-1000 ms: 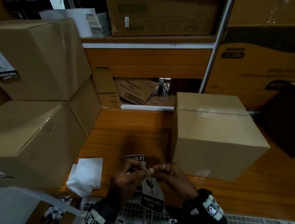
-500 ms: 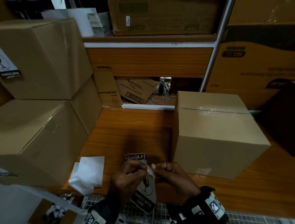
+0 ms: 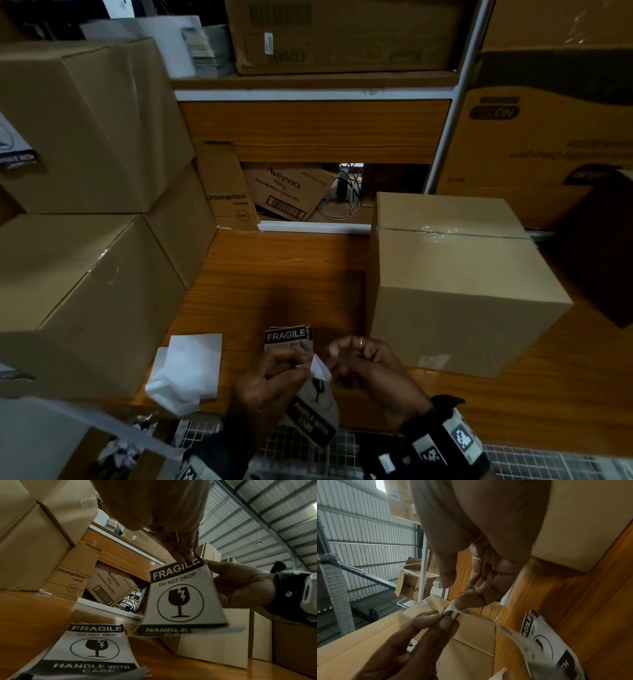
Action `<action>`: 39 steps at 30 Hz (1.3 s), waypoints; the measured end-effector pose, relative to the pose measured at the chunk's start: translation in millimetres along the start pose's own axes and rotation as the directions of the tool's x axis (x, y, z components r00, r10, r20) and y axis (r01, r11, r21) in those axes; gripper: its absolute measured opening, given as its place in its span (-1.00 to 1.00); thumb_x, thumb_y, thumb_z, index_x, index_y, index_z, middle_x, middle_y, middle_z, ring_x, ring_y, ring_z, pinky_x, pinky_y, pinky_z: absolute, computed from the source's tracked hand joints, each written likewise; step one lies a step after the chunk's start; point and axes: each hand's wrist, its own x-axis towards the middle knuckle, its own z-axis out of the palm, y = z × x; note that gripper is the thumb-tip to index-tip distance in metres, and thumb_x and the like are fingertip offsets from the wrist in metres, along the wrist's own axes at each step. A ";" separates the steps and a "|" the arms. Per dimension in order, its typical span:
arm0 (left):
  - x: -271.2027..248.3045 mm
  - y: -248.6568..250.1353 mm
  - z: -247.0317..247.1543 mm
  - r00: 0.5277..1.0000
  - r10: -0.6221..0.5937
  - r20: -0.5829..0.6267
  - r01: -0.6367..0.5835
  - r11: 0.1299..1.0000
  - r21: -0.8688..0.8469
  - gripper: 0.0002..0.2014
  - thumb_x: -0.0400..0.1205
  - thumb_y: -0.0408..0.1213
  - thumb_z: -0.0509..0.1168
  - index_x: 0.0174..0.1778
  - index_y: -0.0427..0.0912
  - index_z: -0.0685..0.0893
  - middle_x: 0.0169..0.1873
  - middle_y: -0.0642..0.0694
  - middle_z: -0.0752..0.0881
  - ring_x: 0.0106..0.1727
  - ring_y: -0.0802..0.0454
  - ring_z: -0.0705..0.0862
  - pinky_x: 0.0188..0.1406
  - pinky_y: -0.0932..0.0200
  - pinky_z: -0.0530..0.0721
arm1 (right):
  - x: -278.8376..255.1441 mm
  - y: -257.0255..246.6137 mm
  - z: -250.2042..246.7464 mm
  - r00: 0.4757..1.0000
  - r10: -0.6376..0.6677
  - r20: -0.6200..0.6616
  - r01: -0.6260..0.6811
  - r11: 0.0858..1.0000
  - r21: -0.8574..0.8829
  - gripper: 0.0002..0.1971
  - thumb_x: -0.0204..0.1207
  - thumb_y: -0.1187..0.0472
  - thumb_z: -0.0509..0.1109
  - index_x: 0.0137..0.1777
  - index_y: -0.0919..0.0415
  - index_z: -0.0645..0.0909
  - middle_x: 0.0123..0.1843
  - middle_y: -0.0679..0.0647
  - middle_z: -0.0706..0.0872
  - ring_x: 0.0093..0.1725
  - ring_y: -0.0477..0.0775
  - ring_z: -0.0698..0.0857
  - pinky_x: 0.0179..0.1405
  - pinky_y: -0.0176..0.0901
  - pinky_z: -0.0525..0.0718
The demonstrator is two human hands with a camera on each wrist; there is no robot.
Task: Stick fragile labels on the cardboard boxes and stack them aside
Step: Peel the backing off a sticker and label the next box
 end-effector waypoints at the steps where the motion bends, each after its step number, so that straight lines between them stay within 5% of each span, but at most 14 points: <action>1: 0.5 0.4 -0.3 1.000 0.005 -0.001 -0.005 1.000 0.009 -0.83 0.65 -0.29 0.42 -0.07 -0.31 0.87 0.10 -0.15 0.75 0.06 0.12 0.80 -0.05 0.34 0.79 | -0.1 0.6 -0.1 0.999 0.024 0.024 -0.023 0.999 -0.025 -0.67 0.46 0.09 0.60 0.09 0.34 0.80 -0.06 0.22 0.82 -0.12 0.07 0.74 -0.10 -0.13 0.67; 4: 1.9 3.9 1.6 1.000 0.027 -0.010 -0.027 0.999 0.017 -0.84 0.63 -0.35 0.42 -0.09 -0.36 0.87 0.10 -0.14 0.75 0.05 0.16 0.79 -0.03 0.36 0.78 | -1.1 6.4 0.0 0.995 0.035 0.089 -0.027 0.996 -0.088 -0.68 0.56 0.11 0.59 0.19 0.33 0.81 0.16 0.32 0.83 0.09 0.26 0.73 0.15 0.09 0.65; 6: 2.3 4.4 3.0 1.000 0.022 -0.013 -0.022 1.000 0.004 -0.85 0.63 -0.37 0.42 -0.09 -0.38 0.86 0.11 -0.12 0.74 0.04 0.19 0.80 -0.06 0.38 0.77 | -1.0 9.4 -0.9 0.997 0.017 0.073 -0.010 0.995 -0.096 -0.71 0.52 0.20 0.62 0.11 0.39 0.79 0.13 0.31 0.85 0.12 0.26 0.76 0.23 0.11 0.68; 12: 1.9 5.7 3.7 1.000 0.004 -0.023 -0.004 1.000 0.013 -0.86 0.62 -0.35 0.44 -0.10 -0.34 0.86 0.05 -0.15 0.76 0.08 0.23 0.74 0.03 0.46 0.70 | 1.2 8.9 0.4 0.999 -0.049 0.019 0.049 0.998 -0.035 -0.88 0.47 0.40 0.60 -0.15 0.26 0.70 -0.18 0.25 0.77 -0.11 0.17 0.72 0.00 0.00 0.70; 16: 0.9 5.2 2.1 0.999 -0.020 -0.029 0.020 1.000 -0.011 -0.87 0.61 -0.33 0.45 -0.12 -0.32 0.87 0.04 -0.13 0.77 0.11 0.26 0.75 0.03 0.42 0.72 | 0.9 3.1 -0.6 0.998 -0.066 -0.025 0.065 0.997 -0.037 -0.82 0.49 0.57 0.48 -0.13 0.30 0.74 -0.09 0.32 0.82 -0.08 0.17 0.77 -0.08 -0.09 0.75; 19: -1.1 1.5 4.5 1.000 -0.017 0.002 0.017 1.000 -0.012 -0.85 0.63 -0.29 0.44 -0.09 -0.30 0.86 0.05 -0.14 0.77 0.07 0.18 0.77 -0.01 0.38 0.75 | -0.6 0.0 0.1 0.999 -0.031 -0.008 0.030 0.997 -0.076 -0.86 0.60 0.42 0.46 0.07 0.31 0.81 0.04 0.20 0.87 -0.01 0.08 0.81 0.02 -0.07 0.76; 22: 1.0 2.5 7.0 1.000 -0.015 -0.001 0.015 1.000 0.002 -0.88 0.60 -0.32 0.46 -0.08 -0.28 0.87 0.03 -0.14 0.78 0.03 0.19 0.77 0.02 0.44 0.71 | -0.9 1.5 0.6 0.999 -0.019 0.030 0.021 0.997 -0.070 -0.75 0.53 0.20 0.59 0.15 0.30 0.81 0.12 0.26 0.86 0.16 0.26 0.82 0.26 0.16 0.74; 25: 4.6 7.0 8.3 1.000 -0.013 0.006 0.013 1.000 -0.023 -0.86 0.61 -0.32 0.43 -0.10 -0.31 0.87 0.02 -0.13 0.81 0.01 0.20 0.78 0.00 0.46 0.72 | 0.2 3.2 -1.1 0.998 -0.051 0.041 0.054 0.996 -0.069 -0.72 0.41 0.25 0.65 0.08 0.35 0.83 0.06 0.34 0.86 0.03 0.23 0.83 0.11 0.07 0.79; 28: 3.5 6.2 10.3 0.993 -0.121 -0.014 0.117 0.980 -0.158 -0.89 0.57 -0.33 0.46 -0.07 -0.25 0.87 0.07 -0.05 0.82 0.08 0.13 0.82 -0.06 0.24 0.82 | -0.4 3.6 -3.2 0.994 -0.102 0.045 0.106 0.991 -0.087 -0.79 0.44 0.31 0.61 0.02 0.42 0.84 0.00 0.37 0.87 -0.04 0.20 0.84 0.04 -0.04 0.77; 30: 4.7 12.5 11.5 0.960 -0.280 0.005 0.269 0.917 -0.293 -0.82 0.57 -0.36 0.47 0.06 -0.11 0.84 0.07 0.04 0.83 0.10 0.08 0.83 -0.05 0.16 0.84 | 0.5 5.4 -5.2 0.991 -0.127 0.032 0.130 0.986 -0.105 -0.82 0.48 0.33 0.59 0.03 0.42 0.84 0.00 0.36 0.87 0.01 0.26 0.85 0.09 0.02 0.79; 34: 20.6 26.1 15.0 0.728 -0.666 0.160 0.601 0.509 -0.616 -0.59 0.59 -0.45 0.49 0.31 -0.13 0.58 0.01 -0.19 0.87 0.00 -0.17 0.88 -0.01 -0.13 0.86 | 6.0 10.2 -10.3 0.980 -0.189 -0.061 0.179 0.974 -0.137 -0.88 0.46 0.39 0.60 -0.03 0.41 0.85 -0.05 0.34 0.88 -0.03 0.28 0.86 0.01 0.05 0.81; 36: 29.7 22.9 18.7 0.664 -0.724 0.186 0.671 0.468 -0.575 -0.68 0.48 -0.24 0.56 0.12 -0.16 0.71 -0.11 -0.19 0.87 -0.11 -0.19 0.87 -0.03 -0.23 0.85 | 6.3 10.6 -11.9 0.973 -0.219 -0.068 0.207 0.967 -0.151 -0.91 0.47 0.41 0.59 -0.06 0.42 0.84 -0.08 0.34 0.88 -0.08 0.23 0.86 -0.04 0.01 0.80; 39: 35.2 15.3 26.5 0.673 -0.705 0.227 0.713 0.535 -0.453 -0.90 0.39 -0.13 0.61 -0.25 -0.02 0.86 -0.22 -0.07 0.88 -0.16 -0.02 0.86 -0.14 0.06 0.81 | 5.9 11.4 -12.5 0.961 -0.276 -0.033 0.266 0.947 -0.180 -0.86 0.45 0.31 0.61 -0.06 0.40 0.84 -0.09 0.28 0.89 -0.06 0.23 0.86 -0.02 0.02 0.82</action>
